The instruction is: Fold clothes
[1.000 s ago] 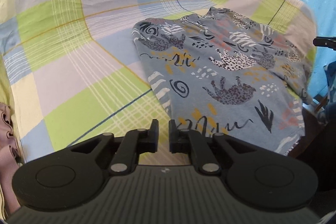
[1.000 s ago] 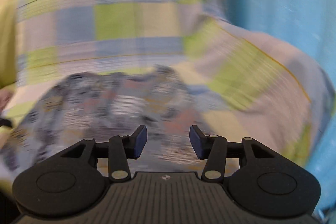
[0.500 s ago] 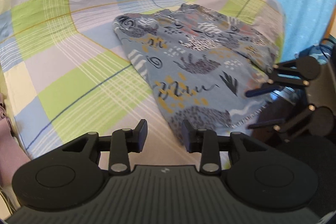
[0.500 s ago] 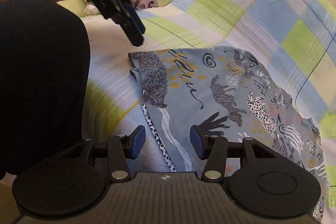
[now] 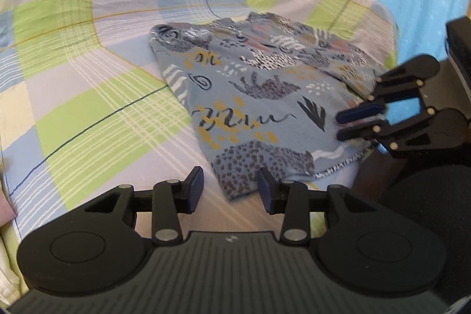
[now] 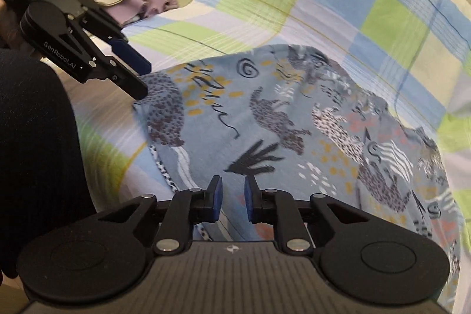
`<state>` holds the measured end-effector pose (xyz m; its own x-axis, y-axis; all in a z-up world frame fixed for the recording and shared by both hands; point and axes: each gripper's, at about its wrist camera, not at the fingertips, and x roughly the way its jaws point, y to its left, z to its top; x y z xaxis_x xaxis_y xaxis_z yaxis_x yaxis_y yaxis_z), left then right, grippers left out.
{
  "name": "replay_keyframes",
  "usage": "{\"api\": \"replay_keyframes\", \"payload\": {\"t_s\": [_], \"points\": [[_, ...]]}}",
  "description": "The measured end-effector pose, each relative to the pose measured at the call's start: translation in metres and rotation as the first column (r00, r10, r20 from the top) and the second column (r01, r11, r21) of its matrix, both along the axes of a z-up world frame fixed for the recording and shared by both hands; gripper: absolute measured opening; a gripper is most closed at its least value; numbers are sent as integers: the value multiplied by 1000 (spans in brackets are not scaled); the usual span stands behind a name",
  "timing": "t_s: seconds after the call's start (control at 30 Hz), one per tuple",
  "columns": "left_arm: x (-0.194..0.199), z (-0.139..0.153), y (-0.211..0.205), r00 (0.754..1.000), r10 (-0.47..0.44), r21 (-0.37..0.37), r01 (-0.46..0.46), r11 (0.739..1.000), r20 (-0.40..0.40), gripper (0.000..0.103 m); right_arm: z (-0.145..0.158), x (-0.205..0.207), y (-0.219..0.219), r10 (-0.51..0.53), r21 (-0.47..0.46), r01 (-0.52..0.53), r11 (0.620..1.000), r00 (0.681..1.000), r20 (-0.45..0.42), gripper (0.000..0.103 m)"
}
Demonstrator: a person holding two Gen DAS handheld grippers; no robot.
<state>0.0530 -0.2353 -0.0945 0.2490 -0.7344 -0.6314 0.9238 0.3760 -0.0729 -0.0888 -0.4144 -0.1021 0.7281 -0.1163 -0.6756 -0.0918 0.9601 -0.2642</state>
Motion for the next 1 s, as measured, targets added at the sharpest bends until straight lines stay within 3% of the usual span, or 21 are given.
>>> {"api": "replay_keyframes", "payload": {"t_s": [0.07, 0.1, 0.17, 0.37, 0.57, 0.6, 0.67, 0.7, 0.77, 0.87, 1.0], "points": [[-3, 0, -3, 999, 15, 1, -15, 1000, 33, 29, 0, -5, -2, -14, 17, 13, 1000, 1000, 4, 22], [-6, 1, -5, 999, 7, 7, -7, 1000, 51, 15, 1, -8, -1, -6, 23, 6, 1000, 1000, 9, 25], [-7, 3, -5, 999, -7, 8, 7, 1000, 40, 4, 3, -12, 2, 11, 38, -12, 999, 1000, 19, 28], [8, 16, -3, 995, -5, -69, -1, 998, -98, 2, 10, 4, 26, 132, 71, -137, 988, 989, 72, 43], [19, 34, -16, 982, -30, -152, 1, 988, -186, 2, -1, 33, 36, 217, 44, -218, 975, 976, 37, 42], [20, 35, -18, 982, -34, -153, 6, 988, -184, 2, -3, 36, 36, 227, 43, -228, 973, 973, 29, 41], [18, 35, -20, 985, -40, -148, 15, 989, -171, 2, -3, 40, 30, 206, 86, -208, 974, 978, 32, 22], [17, 35, -19, 985, -41, -144, 17, 989, -165, 3, -1, 40, 24, 175, 119, -179, 977, 984, 39, 4], [14, 34, -14, 988, -30, -136, 10, 991, -150, 5, 2, 38, 11, 106, 174, -115, 978, 993, 58, 2], [10, 28, 1, 990, 4, -128, -22, 991, -141, 24, 4, 31, -10, 15, 243, -30, 970, 998, 65, 1], [3, 17, 16, 991, 34, -110, -48, 993, -131, 29, 3, 19, -31, -58, 300, 39, 953, 997, 56, 1]]}}
